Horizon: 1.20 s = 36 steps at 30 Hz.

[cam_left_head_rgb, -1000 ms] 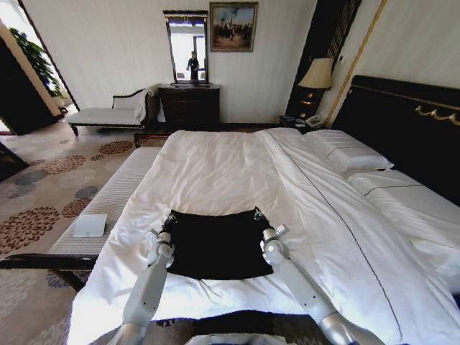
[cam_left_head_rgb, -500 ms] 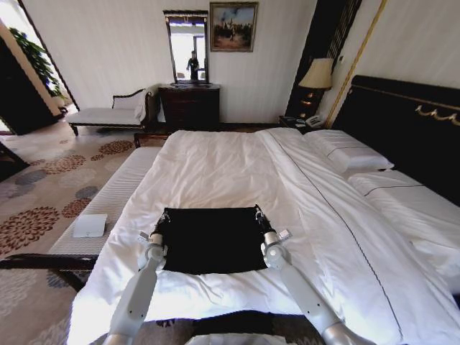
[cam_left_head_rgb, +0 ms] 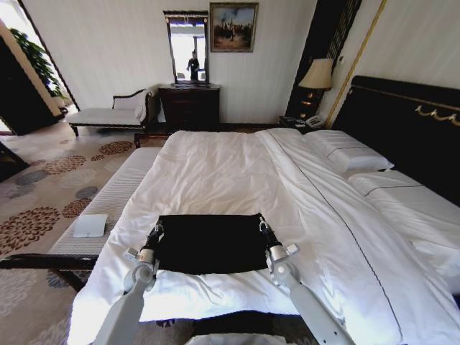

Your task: Fold the clothes on the bed.

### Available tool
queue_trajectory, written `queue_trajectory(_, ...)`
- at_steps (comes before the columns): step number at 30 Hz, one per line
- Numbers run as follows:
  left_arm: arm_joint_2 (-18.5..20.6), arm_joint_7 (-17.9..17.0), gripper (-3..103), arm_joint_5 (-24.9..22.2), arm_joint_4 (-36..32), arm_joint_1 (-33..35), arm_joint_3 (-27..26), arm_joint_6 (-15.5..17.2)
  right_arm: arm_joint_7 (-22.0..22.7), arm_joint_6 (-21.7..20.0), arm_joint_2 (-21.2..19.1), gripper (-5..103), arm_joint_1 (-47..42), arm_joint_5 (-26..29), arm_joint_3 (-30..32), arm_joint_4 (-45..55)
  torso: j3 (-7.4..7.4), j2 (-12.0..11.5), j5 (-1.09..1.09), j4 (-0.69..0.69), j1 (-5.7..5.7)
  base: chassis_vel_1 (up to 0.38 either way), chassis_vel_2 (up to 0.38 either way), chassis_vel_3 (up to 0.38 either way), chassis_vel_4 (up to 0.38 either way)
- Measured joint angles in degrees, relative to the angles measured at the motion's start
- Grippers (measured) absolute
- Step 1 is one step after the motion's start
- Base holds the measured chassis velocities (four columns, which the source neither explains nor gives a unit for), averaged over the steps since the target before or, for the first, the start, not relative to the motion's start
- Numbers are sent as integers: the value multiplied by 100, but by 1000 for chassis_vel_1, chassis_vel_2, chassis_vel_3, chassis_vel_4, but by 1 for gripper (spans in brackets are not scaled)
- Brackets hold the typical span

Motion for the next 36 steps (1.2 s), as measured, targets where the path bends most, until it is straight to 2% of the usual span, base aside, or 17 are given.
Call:
queue_trajectory(7,-78,174,1,286,-167,417,-36,-134,33,13,14,0,-336,-211,111,191,0,0,1,0,0,0,0,0,0)
queue_trajectory(13,-91,574,1,367,-284,766,-118,-274,64,14,12,0,-682,-291,199,498,0,0,1,1,1,0,0,0,0)
queue_trajectory(24,-60,1134,1,498,-117,924,-185,-527,101,60,87,0,-1130,-452,389,726,1,-1,0,1,1,0,0,0,0)
queue_trajectory(28,-76,1825,1,436,103,957,-248,-658,107,109,116,0,-1344,-505,474,854,1,-1,0,1,1,0,0,0,0)
queue_trajectory(29,-76,1825,1,436,103,957,-248,-658,107,109,116,0,-1344,-505,474,854,1,-1,0,1,1,0,0,0,0)
queue_trajectory(33,-27,2662,1,378,311,995,-373,-742,105,142,137,0,-1578,-565,540,958,0,-1,0,0,1,0,0,0,0)
queue_trajectory(36,19,2751,1,480,397,988,-425,-804,97,158,148,0,-1644,-615,547,962,0,-1,0,0,1,0,0,0,0)
